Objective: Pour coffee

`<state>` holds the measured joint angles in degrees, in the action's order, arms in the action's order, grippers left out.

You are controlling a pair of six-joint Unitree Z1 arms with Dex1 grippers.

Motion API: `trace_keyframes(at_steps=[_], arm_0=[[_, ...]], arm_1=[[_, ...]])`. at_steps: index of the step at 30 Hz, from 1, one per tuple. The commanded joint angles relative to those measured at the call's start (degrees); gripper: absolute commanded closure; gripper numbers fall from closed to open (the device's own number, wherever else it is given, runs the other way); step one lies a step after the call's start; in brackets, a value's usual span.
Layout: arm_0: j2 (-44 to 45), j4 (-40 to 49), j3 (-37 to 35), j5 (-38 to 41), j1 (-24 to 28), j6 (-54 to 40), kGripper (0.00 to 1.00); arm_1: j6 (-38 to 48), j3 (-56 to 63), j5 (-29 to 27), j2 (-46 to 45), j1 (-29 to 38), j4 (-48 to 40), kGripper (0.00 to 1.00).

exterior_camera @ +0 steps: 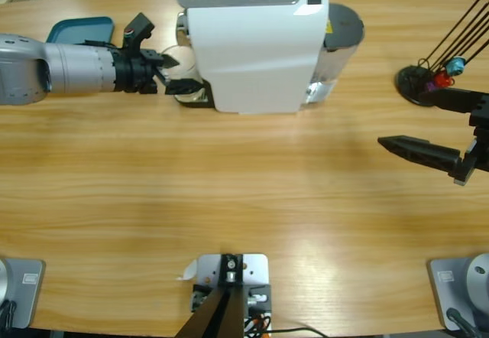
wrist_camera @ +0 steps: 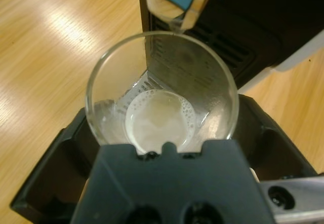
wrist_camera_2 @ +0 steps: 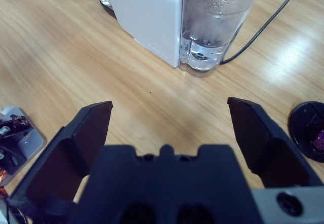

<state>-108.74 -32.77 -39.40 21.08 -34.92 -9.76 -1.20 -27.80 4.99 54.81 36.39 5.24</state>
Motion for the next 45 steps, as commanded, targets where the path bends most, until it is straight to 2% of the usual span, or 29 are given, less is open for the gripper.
trace_keyframes(at_steps=[1, 4, 9, 10, 11, 18, 23, 28, 33, 40, 45], arm_0=[[-3.41, -0.89, -1.82, 1.52, 0.77, -0.17, 0.165], [-3.32, -0.89, -2.05, 2.35, 0.78, -0.17, 0.197], [-3.58, -0.89, -2.24, 4.33, 0.77, -0.17, 0.543], [-3.53, -0.89, -2.17, 5.09, 0.78, -0.24, 0.688], [-3.48, -0.89, -2.17, 5.79, 0.82, -0.26, 0.767], [-1.95, -0.59, -1.62, 5.74, 0.78, -0.17, 0.763], [6.00, 1.99, 1.17, -7.76, 1.56, -0.15, 0.751], [12.59, 1.94, 4.02, -11.13, 7.31, 3.13, 0.750], [16.09, -1.86, 9.22, -12.91, 16.62, 11.01, 0.750], [13.43, -7.20, 14.42, -13.00, 26.47, 15.69, 0.750], [9.02, -13.63, 14.44, -13.45, 29.89, 15.91, 0.750]], arm_1=[[-0.65, 1.99, 0.81, 0.26, 0.70, -0.83, 0.000], [-0.65, 1.96, 0.81, 0.54, 0.70, -0.85, 0.000], [-0.65, 1.96, 0.81, 0.73, 0.70, -1.01, 0.000], [-0.65, 1.96, 0.81, 0.79, 0.70, -1.02, 0.000], [-0.65, 1.96, 0.81, 0.91, 0.70, -1.02, 0.000], [-0.65, 1.96, 1.34, 1.08, 0.70, -1.02, 0.000], [-0.65, 1.94, 1.34, 0.93, 0.70, -1.02, 0.000], [-0.65, 2.04, 1.34, 0.38, 0.70, -1.08, 0.000], [-0.65, 2.06, 1.34, 0.12, 0.70, -1.11, 0.000], [-0.65, 2.11, 1.78, 0.14, 0.70, -1.11, 0.000], [-0.65, 2.08, 1.78, 0.12, 0.88, -1.11, 0.000]])
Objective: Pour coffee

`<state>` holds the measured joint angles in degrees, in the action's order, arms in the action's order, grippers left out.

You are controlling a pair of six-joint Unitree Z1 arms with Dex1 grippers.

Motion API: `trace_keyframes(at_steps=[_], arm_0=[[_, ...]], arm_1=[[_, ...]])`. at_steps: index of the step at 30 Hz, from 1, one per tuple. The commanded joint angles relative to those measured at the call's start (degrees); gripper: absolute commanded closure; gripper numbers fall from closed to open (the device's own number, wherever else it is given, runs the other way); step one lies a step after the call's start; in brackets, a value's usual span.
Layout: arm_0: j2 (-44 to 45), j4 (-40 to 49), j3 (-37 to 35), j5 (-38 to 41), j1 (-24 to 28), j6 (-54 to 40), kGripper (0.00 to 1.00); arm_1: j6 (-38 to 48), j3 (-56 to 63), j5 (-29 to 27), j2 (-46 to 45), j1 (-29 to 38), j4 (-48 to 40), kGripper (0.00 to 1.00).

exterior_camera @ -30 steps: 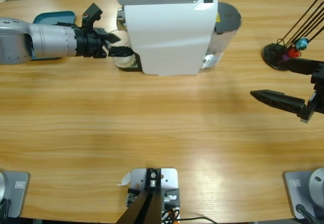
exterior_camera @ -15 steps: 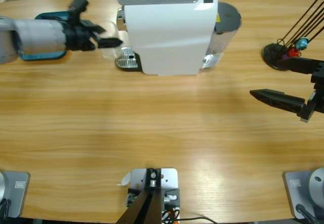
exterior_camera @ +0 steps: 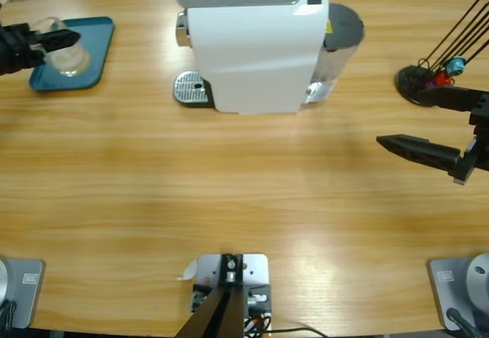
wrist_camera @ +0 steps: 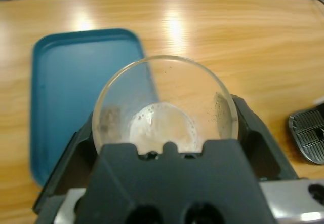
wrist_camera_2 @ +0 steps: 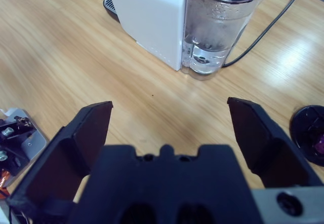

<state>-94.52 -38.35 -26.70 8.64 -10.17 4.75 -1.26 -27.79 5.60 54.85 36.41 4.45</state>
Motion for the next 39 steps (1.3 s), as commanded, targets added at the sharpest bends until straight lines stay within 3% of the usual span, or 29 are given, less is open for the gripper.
trace_keyframes(at_steps=[1, 15, 17, 20, 24, 25, 31, 35, 39], arm_0=[[-6.66, -9.87, 1.67, -1.70, 5.34, 1.41, 0.750], [-14.13, -10.29, 1.47, -4.33, 6.90, 1.41, 0.740], [-15.34, -10.94, 1.44, -4.33, 7.01, 1.32, 0.645], [-16.87, -11.75, 1.47, -3.79, 7.01, 1.33, 0.617], [-17.52, -11.71, 1.49, -2.08, 6.92, 1.39, 0.183], [-17.63, -11.66, 1.60, -0.99, 6.99, 1.41, 0.128], [-13.18, -11.75, 3.48, 7.97, 7.01, 1.49, 0.013], [-10.74, -11.73, 4.13, 8.59, 8.99, 1.58, 0.004], [-2.74, -11.33, 6.69, 8.18, 11.88, 1.30, 0.004]], arm_1=[[-0.59, 2.12, 1.17, 0.04, 0.85, -0.31, 0.000], [-0.59, 2.14, 1.34, -0.29, 0.99, -0.31, 0.000], [-0.59, 2.21, 1.34, -0.64, 1.15, -0.31, 0.000], [-0.59, 2.21, 1.34, -0.68, 1.20, -0.31, 0.000], [-0.59, 2.21, 1.34, -0.80, 1.38, -0.31, 0.000], [-0.59, 2.21, 1.34, -0.80, 1.38, -0.31, 0.000], [-0.41, 2.14, 1.38, -0.38, 1.41, -0.14, 0.000], [-0.41, 2.19, 1.34, -0.55, 1.41, -0.23, 0.000], [-0.36, 2.51, 1.09, -2.31, 1.41, -0.24, 0.000]])
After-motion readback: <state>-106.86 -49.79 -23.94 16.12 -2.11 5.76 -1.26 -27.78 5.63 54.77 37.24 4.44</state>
